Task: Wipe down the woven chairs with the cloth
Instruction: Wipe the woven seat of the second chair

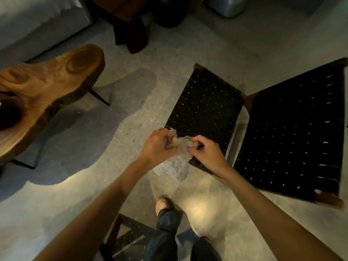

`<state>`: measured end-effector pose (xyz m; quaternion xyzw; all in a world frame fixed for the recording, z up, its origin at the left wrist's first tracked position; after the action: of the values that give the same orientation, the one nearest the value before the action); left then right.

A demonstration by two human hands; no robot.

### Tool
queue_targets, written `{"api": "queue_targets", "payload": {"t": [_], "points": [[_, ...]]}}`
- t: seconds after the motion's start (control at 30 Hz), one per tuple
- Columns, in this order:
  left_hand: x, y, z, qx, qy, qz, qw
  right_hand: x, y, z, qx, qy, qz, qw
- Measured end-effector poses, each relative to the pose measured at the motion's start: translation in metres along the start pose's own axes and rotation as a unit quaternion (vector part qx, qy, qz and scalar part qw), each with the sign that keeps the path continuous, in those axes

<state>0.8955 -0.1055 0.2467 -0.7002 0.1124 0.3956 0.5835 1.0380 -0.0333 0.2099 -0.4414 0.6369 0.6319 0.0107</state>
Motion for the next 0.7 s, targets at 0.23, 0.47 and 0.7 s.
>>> {"api": "queue_targets", "payload": {"t": [0.23,0.47,0.7], "points": [[-0.038,-0.01,0.031,0.02,0.04,-0.012,0.999,-0.04,0.012,0.014,0.024,-0.087,-0.12,0.989],[-0.053,0.009,0.089,0.027,0.091,0.015,0.995,-0.041,0.024,0.068,0.023,-0.096,-0.126,0.987],[-0.095,0.033,0.167,0.042,0.051,0.06,0.996,-0.026,0.073,0.148,-0.027,-0.09,-0.166,0.982]]}}
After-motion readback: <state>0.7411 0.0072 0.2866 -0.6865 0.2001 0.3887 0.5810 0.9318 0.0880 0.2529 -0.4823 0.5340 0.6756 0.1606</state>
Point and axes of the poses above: each hand's wrist, its own z-axis towards the middle knuckle, its own x-axis out of the palm, y = z × x, the point moved 10 cm from there along z, towards the middle knuckle, and after that the axes turned 8 degrees about -y, right-handed, at the moved point
